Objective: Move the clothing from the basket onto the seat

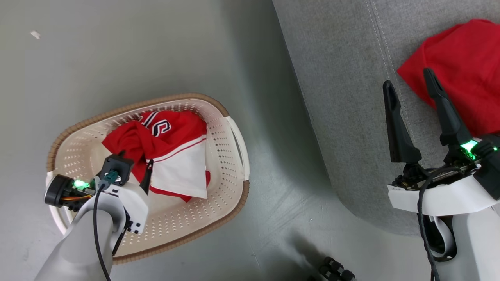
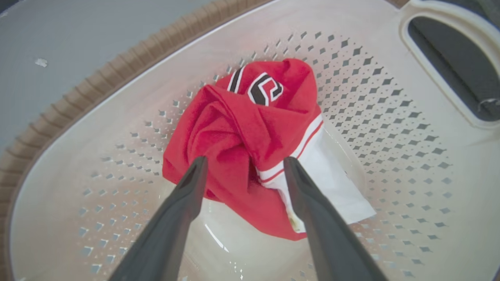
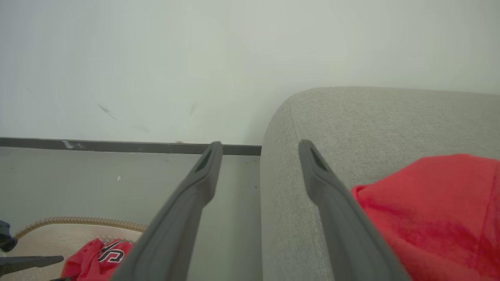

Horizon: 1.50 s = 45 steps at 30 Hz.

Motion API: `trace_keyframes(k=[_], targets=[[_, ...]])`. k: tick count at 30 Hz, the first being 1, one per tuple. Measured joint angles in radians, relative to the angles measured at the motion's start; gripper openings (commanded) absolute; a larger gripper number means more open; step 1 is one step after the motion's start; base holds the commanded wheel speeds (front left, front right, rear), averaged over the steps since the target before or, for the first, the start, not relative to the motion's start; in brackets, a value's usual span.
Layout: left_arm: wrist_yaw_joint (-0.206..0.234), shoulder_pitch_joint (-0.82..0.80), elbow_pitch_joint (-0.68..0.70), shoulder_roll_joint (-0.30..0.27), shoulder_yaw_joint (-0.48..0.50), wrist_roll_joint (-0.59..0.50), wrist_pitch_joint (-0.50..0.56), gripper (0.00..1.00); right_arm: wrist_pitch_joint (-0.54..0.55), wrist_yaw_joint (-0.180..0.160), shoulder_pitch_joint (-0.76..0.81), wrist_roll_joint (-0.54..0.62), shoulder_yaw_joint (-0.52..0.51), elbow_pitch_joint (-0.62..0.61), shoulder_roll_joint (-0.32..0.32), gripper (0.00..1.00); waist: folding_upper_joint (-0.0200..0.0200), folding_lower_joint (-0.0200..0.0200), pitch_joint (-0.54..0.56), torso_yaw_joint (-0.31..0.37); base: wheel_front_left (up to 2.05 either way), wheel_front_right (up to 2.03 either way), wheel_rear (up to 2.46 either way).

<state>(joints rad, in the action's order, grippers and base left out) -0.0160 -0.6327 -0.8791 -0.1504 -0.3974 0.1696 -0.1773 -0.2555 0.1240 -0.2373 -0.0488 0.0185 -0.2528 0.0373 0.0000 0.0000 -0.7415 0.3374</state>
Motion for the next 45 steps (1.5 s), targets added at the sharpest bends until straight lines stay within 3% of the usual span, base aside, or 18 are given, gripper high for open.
trace_keyframes(k=[8, 15, 21, 22, 23, 26, 45], targets=[[0.014, -0.031, -0.039, -0.031, 0.027, 0.004, -0.010, 1.00, 0.000, 0.000, -0.043, -0.016, 0.011, 0.003, 0.000, 1.00, 0.0000, 0.0000, -0.055, 0.031, 0.00, 0.00, 0.00], [0.055, -0.066, -0.050, -0.046, 0.059, 0.007, -0.027, 1.00, 0.000, 0.000, -0.081, -0.031, 0.022, 0.006, 0.000, 1.00, 0.0000, 0.0001, -0.096, 0.051, 0.00, 0.00, 0.00], [0.053, -0.083, -0.077, -0.051, 0.062, 0.014, -0.031, 1.00, 0.000, 0.000, -0.110, -0.039, 0.027, 0.010, 0.000, 1.00, 0.0000, 0.0000, -0.124, 0.062, 0.00, 0.00, 0.00], [0.053, -0.083, -0.081, -0.051, 0.062, 0.014, -0.031, 0.84, 0.000, 0.000, -0.116, -0.040, 0.027, 0.011, 0.000, 1.00, 0.0000, 0.0001, -0.128, 0.063, 0.00, 0.00, 0.00], [0.052, -0.084, -0.083, -0.050, 0.061, 0.014, -0.031, 0.47, 0.000, 0.000, -0.121, -0.041, 0.026, 0.011, 0.000, 1.00, 0.0000, 0.0001, -0.132, 0.064, 0.00, 0.00, 0.00], [0.047, -0.097, -0.088, -0.047, 0.058, 0.014, -0.032, 0.00, 0.000, 0.000, -0.122, -0.048, 0.024, 0.014, 0.000, 1.00, -0.0001, 0.0000, -0.141, 0.067, 0.00, 0.00, 0.00], [0.031, -0.092, -0.046, -0.012, 0.049, 0.016, -0.071, 0.00, 0.000, 0.000, -0.167, -0.051, 0.003, 0.060, 0.000, 1.00, 0.0000, 0.0000, -0.114, 0.036, 0.00, 0.00, 0.00]])
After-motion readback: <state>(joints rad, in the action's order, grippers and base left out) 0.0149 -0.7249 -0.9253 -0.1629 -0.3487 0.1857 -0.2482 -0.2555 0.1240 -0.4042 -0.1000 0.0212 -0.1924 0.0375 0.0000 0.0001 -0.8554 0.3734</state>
